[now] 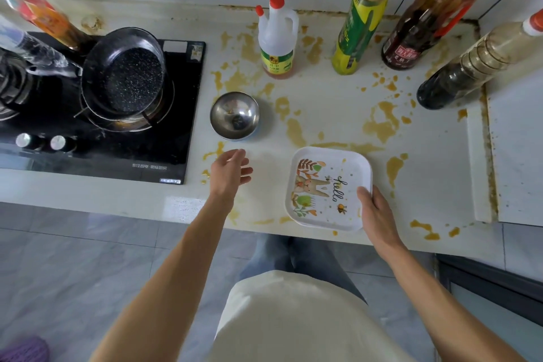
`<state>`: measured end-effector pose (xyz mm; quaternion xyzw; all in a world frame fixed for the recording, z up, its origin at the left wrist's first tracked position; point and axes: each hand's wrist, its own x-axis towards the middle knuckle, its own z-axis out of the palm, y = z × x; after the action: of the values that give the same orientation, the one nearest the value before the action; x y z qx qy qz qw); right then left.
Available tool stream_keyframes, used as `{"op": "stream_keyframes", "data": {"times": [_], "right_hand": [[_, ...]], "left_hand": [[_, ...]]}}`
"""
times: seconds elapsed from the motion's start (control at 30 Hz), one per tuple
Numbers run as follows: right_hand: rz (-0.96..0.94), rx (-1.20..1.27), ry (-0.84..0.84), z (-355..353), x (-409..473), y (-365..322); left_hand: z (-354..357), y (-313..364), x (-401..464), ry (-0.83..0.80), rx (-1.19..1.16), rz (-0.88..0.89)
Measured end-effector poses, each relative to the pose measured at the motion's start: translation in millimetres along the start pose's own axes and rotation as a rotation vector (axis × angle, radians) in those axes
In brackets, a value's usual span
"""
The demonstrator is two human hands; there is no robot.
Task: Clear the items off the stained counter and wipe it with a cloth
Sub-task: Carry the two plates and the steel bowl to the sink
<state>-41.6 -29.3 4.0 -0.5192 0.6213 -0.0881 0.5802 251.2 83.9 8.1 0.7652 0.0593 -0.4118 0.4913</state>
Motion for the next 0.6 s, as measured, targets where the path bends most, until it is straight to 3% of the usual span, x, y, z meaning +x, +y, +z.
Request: {"op": "stream_keyframes", "data": {"times": [0.17, 0.33, 0.6], "right_hand": [[0.024, -0.033, 0.009, -16, -3, 11], [0.047, -0.045, 0.057, -18, -3, 17], [0.063, 0.016, 0.142, -7, 0, 18]], "left_hand": [[-4, 27, 36, 0.039, -0.175, -0.106], [8, 33, 59, 0.076, -0.157, -0.155], [16, 33, 66, 0.029, -0.291, -0.147]]}}
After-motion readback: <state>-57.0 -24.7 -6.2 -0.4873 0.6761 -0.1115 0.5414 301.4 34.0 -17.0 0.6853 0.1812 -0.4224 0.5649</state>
